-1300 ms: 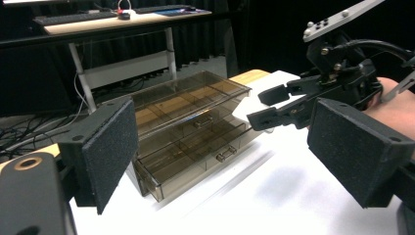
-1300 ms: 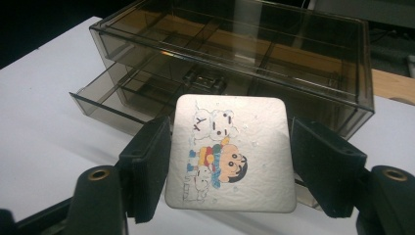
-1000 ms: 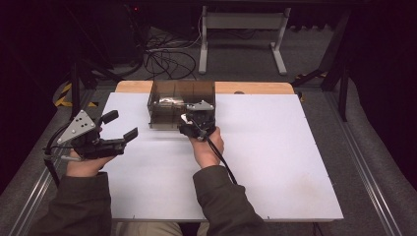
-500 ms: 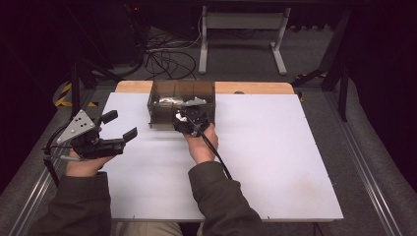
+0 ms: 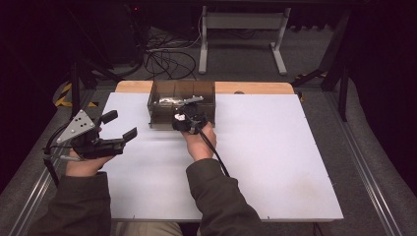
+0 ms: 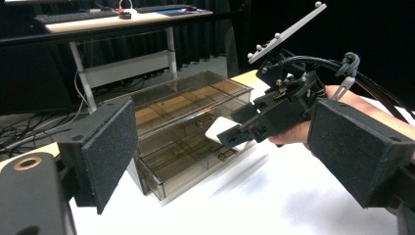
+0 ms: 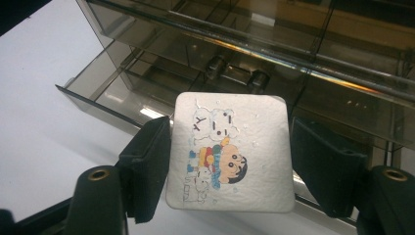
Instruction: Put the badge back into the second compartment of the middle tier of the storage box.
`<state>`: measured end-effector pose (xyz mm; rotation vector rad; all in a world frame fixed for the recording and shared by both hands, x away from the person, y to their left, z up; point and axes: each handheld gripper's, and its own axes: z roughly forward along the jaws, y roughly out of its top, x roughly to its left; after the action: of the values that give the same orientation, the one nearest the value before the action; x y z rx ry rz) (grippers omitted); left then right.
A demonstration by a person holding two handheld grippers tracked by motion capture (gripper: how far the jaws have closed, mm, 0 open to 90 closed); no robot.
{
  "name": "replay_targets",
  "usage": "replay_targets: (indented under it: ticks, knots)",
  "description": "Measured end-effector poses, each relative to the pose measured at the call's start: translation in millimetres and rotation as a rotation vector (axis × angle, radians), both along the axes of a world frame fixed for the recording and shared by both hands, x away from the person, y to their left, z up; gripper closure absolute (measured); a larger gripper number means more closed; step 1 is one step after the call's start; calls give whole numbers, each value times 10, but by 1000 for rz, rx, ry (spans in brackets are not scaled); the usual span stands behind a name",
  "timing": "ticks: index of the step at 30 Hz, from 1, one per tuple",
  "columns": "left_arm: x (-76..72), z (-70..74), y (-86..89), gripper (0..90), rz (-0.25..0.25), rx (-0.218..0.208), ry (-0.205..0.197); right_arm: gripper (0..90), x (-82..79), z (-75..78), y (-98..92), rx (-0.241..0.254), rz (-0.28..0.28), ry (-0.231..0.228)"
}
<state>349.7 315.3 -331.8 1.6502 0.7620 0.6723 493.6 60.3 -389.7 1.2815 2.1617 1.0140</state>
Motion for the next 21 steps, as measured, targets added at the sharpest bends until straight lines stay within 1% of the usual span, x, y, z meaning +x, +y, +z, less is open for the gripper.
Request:
replay_targets:
  ticks: [4, 9, 17, 18, 21]
  knots:
    - [-1, 0, 0, 126, -1, 0, 0, 338, 23, -23, -4, -4, 0, 23]
    - [0, 3, 7, 126, -3, 7, 0, 338, 47, -26, 4, -3, -2, 31]
    - [0, 4, 14, 125, -1, 3, -3, 338, 89, -22, 52, -3, 0, 27]
    - [-1, 5, 15, 125, -1, 3, -3, 338, 93, -22, 61, 2, 1, 35]
    - [-1, 4, 19, 126, -1, 1, -2, 337, 110, -36, 72, 3, 2, 36]
